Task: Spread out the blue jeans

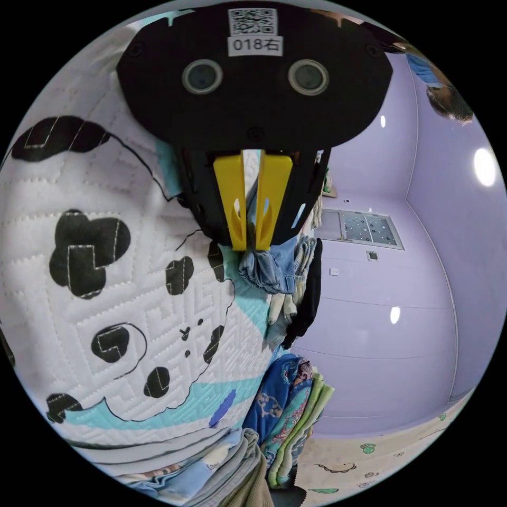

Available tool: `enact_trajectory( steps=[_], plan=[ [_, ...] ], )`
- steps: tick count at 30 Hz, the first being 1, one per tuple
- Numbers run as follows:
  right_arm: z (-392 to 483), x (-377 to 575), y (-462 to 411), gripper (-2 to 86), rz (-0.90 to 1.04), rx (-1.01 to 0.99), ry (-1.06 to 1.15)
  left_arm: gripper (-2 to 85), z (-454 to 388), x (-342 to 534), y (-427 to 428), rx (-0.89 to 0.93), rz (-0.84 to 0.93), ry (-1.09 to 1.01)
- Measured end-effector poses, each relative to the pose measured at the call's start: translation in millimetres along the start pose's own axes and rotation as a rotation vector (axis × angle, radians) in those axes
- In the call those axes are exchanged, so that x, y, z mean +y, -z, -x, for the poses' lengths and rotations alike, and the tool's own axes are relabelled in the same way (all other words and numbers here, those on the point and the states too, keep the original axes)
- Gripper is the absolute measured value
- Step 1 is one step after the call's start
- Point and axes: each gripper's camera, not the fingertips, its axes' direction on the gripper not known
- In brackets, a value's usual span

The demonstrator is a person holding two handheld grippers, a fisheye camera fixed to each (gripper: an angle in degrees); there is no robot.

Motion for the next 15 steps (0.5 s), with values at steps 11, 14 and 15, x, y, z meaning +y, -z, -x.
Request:
enact_trajectory(
  steps=[11, 14, 15],
  plan=[
    [-11.4, -4.4, -3.0, 1.8, -0.003, -0.015, 0.008, 12.6, 0.6, -9.6, -77.0, 0.073, 0.152, 0.060],
    [-14.5, -4.3, -4.7, 1.7, -0.005, -0.017, 0.013, 12.5, -1.1, -3.5, -98.5, 0.077, 0.115, 0.067],
    [-15.0, -4.2, -5.1, 1.7, -0.006, -0.017, 0.013, 12.3, -0.7, -5.6, -105.2, 0.077, 0.104, 0.072]
  ],
)
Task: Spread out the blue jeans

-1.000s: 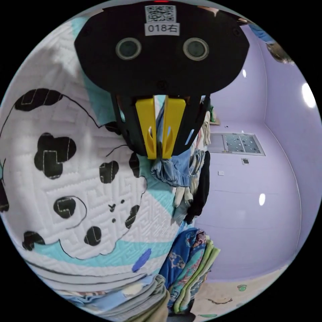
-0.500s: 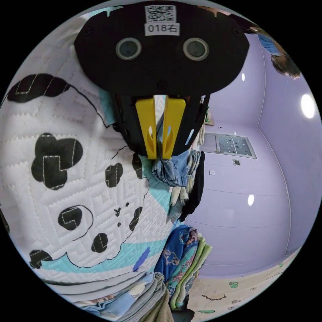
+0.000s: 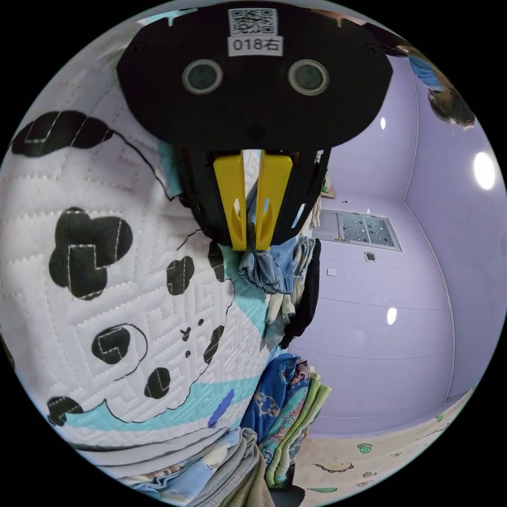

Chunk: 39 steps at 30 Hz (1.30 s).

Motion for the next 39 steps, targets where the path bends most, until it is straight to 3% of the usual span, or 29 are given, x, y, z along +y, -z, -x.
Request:
enact_trajectory(
  steps=[15, 20, 24, 30, 35, 39],
  plan=[
    [-18.9, 8.0, -15.6, 1.7, 0.000, -0.010, 0.004, 11.6, -34.4, -2.0, -37.8, -0.052, -0.002, -0.088],
    [-26.2, 15.4, -23.9, 1.6, -0.002, -0.011, 0.009, 11.3, -11.6, -13.9, -61.2, -0.042, 0.020, -0.040],
    [-31.8, 21.4, -30.4, 1.5, -0.002, -0.013, 0.011, 1.5, 2.1, -17.5, -80.8, 0.021, 0.029, -0.012],
    [-41.6, 31.5, -42.6, 1.6, 0.010, -0.021, -0.003, -0.7, 16.2, -14.4, -74.7, 0.274, 0.029, 0.155],
    [-37.7, 43.1, -52.9, 1.7, 0.026, -0.021, 0.025, -0.1, 35.1, -1.7, -72.6, 0.264, 0.147, 0.296],
    [-46.1, 57.0, -62.9, 1.6, 0.013, 0.003, -0.013, 7.8, 82.4, 23.1, -88.8, 0.285, 0.164, 0.419]
  ],
)
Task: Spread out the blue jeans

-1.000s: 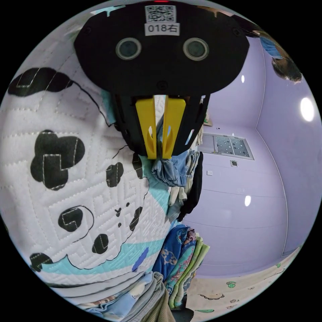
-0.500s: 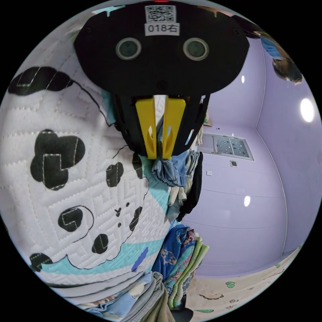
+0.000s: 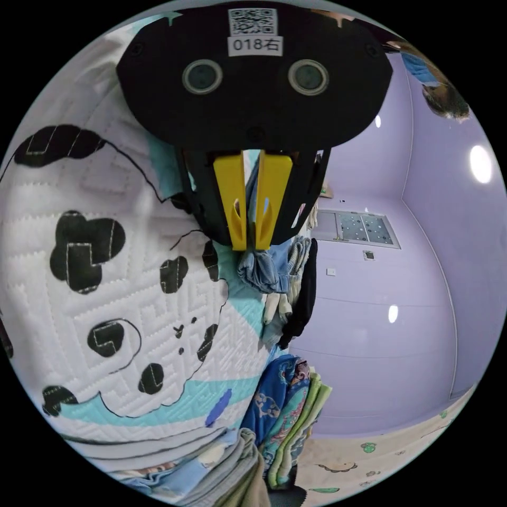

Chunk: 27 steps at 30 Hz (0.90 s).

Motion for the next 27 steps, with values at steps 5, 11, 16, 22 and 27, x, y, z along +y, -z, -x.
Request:
enact_trajectory(
  steps=[5, 11, 16, 22, 27],
  plan=[
    [11.3, 18.0, -18.4, 1.6, -0.027, 0.003, 0.007, 9.6, 3.3, 6.7, 5.5, 0.098, 0.105, -0.087],
    [32.8, 46.2, -40.7, 1.6, -0.074, 0.064, 0.049, 10.0, -41.9, -1.5, 73.5, 0.076, -0.066, -0.375],
    [87.6, 84.6, -63.8, 1.6, -0.093, 0.036, 0.255, 10.9, -43.4, -20.2, 142.9, 0.090, -0.294, -0.396],
    [236.3, 233.0, -152.5, 2.3, 0.180, 0.050, 0.885, 10.2, -36.6, 15.2, 220.4, 0.025, -0.479, -0.446],
    [249.4, 435.5, -253.4, 4.2, 0.423, 0.262, 1.323, 10.3, -11.0, 40.0, 252.8, 0.049, -0.562, -0.406]
  ],
)
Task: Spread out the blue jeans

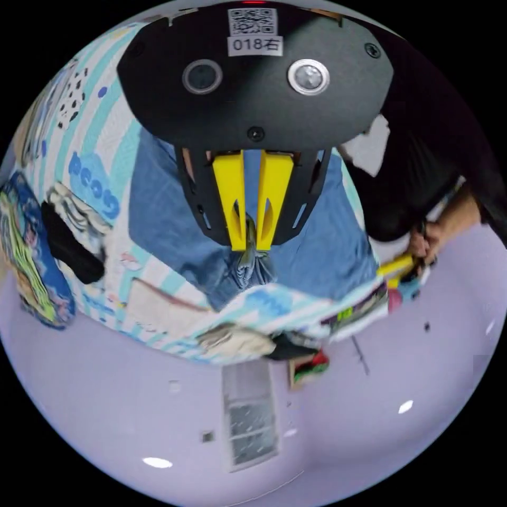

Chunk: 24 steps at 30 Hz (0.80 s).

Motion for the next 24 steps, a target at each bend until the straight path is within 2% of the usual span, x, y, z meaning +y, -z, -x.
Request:
enact_trajectory(
  steps=[2, 4, 7, 12, 17, 21, 24],
  plan=[
    [70.7, 25.2, -74.3, 6.2, 0.213, 0.029, 0.166, 10.7, 5.1, 1.0, 9.6, -0.002, -0.011, 0.018],
    [103.5, 46.6, -117.1, 6.9, 0.371, 0.070, 0.251, 11.0, 7.7, -2.8, 19.2, 0.010, -0.014, 0.028],
    [127.6, 61.3, -116.3, 9.0, 0.284, 0.199, 0.270, 11.2, 3.9, -10.6, 30.3, 0.022, -0.016, 0.013],
    [121.8, 64.0, -92.3, 11.2, 0.280, -0.065, 0.129, 12.3, 5.9, -15.9, 66.1, -0.053, -0.131, 0.032],
    [80.2, 111.5, -59.5, 9.1, 0.149, -0.218, -0.201, 14.7, -1.9, -14.2, 106.1, -0.216, -0.285, 0.075],
    [45.4, 145.5, -38.6, 8.9, 0.074, -0.014, -0.335, 13.8, -3.5, -25.9, 101.5, -0.154, -0.243, 0.095],
    [8.2, 160.7, -26.8, 9.2, 0.088, 0.149, -0.394, 12.0, -42.7, -46.0, 70.2, -0.120, -0.127, -0.049]
  ],
)
